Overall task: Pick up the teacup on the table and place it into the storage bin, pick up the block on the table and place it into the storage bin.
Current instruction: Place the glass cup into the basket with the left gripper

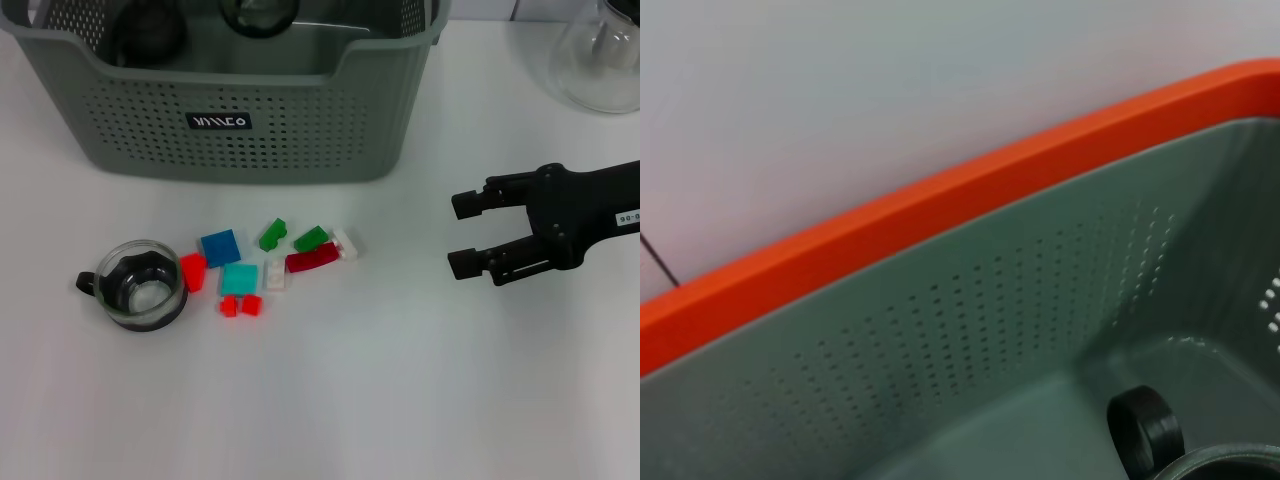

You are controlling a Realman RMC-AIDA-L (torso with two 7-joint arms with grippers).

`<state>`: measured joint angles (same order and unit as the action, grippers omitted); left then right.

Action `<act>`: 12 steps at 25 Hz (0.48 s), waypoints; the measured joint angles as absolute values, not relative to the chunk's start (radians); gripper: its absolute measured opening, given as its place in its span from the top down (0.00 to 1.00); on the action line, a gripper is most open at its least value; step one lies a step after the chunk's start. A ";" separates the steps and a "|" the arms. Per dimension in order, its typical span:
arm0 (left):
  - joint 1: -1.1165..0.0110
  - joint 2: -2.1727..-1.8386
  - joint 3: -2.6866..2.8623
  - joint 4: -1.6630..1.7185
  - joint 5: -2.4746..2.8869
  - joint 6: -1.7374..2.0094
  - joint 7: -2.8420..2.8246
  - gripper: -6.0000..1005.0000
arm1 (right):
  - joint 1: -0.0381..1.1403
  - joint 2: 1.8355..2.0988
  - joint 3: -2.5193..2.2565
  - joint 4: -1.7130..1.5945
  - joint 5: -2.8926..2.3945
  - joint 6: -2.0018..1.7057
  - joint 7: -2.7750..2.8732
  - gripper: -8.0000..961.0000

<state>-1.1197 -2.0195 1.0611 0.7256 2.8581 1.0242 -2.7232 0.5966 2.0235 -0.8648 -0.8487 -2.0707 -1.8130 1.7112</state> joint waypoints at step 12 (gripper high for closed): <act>-1.124 -2.034 1.123 0.629 2.859 0.908 -2.724 0.94 | 0.614 2.032 -0.863 -0.844 -2.078 -1.811 1.728 0.04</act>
